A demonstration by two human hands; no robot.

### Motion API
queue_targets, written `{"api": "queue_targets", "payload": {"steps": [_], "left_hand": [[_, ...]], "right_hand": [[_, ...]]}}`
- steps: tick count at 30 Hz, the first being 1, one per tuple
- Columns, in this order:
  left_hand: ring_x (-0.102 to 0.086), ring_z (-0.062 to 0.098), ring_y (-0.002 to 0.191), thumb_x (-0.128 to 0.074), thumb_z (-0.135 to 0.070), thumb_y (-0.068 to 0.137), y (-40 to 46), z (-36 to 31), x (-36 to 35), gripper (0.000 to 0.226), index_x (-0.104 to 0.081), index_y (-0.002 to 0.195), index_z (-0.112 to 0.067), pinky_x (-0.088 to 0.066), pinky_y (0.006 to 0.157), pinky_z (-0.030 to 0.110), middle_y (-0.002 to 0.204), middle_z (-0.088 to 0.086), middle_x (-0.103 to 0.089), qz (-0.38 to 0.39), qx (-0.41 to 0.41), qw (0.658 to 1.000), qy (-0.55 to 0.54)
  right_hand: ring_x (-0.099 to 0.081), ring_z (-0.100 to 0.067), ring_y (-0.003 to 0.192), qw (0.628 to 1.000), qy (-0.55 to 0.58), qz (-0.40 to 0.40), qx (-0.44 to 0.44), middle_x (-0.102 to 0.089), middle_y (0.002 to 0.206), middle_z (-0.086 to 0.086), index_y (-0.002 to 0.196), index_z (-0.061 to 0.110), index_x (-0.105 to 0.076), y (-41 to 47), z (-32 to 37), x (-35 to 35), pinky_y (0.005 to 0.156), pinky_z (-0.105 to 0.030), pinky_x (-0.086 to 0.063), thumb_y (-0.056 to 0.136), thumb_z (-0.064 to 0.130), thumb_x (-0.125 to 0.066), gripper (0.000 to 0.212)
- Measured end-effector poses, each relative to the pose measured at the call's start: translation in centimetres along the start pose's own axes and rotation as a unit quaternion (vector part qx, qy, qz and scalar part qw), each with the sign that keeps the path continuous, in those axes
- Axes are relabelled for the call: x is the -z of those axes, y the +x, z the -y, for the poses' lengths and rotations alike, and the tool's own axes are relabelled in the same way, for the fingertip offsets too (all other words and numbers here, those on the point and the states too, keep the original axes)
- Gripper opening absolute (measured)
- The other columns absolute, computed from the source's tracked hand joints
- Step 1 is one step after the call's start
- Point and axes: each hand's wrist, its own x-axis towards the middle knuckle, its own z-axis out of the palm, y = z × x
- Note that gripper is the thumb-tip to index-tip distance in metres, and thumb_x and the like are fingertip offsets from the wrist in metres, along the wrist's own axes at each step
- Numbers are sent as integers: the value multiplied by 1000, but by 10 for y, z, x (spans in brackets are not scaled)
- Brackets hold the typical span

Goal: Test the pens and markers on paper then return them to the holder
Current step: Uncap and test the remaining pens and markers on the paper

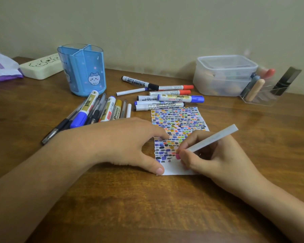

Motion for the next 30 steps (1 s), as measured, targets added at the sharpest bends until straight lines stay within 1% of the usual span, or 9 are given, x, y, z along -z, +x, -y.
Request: {"api": "queue_targets", "payload": {"steps": [3,7,12,17,19,22,25,28,30], "left_hand": [[-33,-8,105,-64,-73,75,0,0,0,83,-28,147,-52,-34,88,21,146,-26,-38,-3,0,1000,5],[-34,-9,107,-65,-72,75,-1,-1,0,83,-29,147,-51,-33,89,20,146,-26,-38,-2,0,1000,4],[-37,-7,117,-64,-72,76,-1,0,0,83,-28,147,-51,-32,90,19,148,-27,-37,-1,0,1000,5],[-32,-9,103,-64,-72,75,0,1,-1,83,-28,147,-50,-31,86,18,146,-26,-38,-2,-5,1000,5],[-31,-10,105,-64,-72,75,0,1,-1,83,-28,147,-51,-31,87,18,147,-27,-37,-2,-3,1000,4],[-32,-10,110,-64,-73,75,1,1,0,83,-28,147,-52,-32,91,19,148,-28,-36,-1,-4,1000,3],[-36,-6,122,-64,-73,75,0,1,0,83,-28,147,-52,-34,96,21,148,-27,-36,0,-6,1000,7],[-34,-9,114,-64,-73,75,0,1,0,83,-28,147,-51,-34,96,21,148,-27,-36,-3,-8,1000,6],[-35,-8,116,-64,-72,76,0,0,0,83,-28,147,-51,-33,93,19,149,-27,-36,0,-7,1000,4]], "right_hand": [[-68,-19,69,1000,1,8,9,-75,76,2,77,21,-76,0,0,-1,66,-41,-54,86,15,-73,11],[-68,-14,69,1000,-7,1,3,-74,73,3,75,20,-75,1,-1,0,67,-42,-56,81,18,-70,8],[-67,-13,68,1000,-1,13,11,-74,75,4,77,23,-76,0,-2,-1,64,-34,-55,86,18,-74,10],[-67,-17,66,1000,6,2,12,-73,73,2,75,20,-75,0,-2,0,64,-38,-54,85,12,-72,13],[-67,-19,68,1000,4,5,14,-74,74,1,76,20,-76,0,-2,-1,64,-39,-54,86,13,-73,12],[-67,-15,67,1000,-9,0,9,-72,71,4,74,22,-74,1,-3,0,64,-38,-55,84,12,-71,15],[-67,-17,67,1000,0,3,16,-73,73,3,76,22,-75,0,-2,0,64,-40,-54,86,15,-73,13],[-68,-16,68,1000,-5,4,13,-74,73,3,76,22,-75,0,-2,-1,66,-42,-56,85,17,-73,10],[-67,-15,67,1000,-9,-4,9,-73,71,4,74,22,-74,1,-2,-1,65,-42,-56,83,16,-71,11]]}}
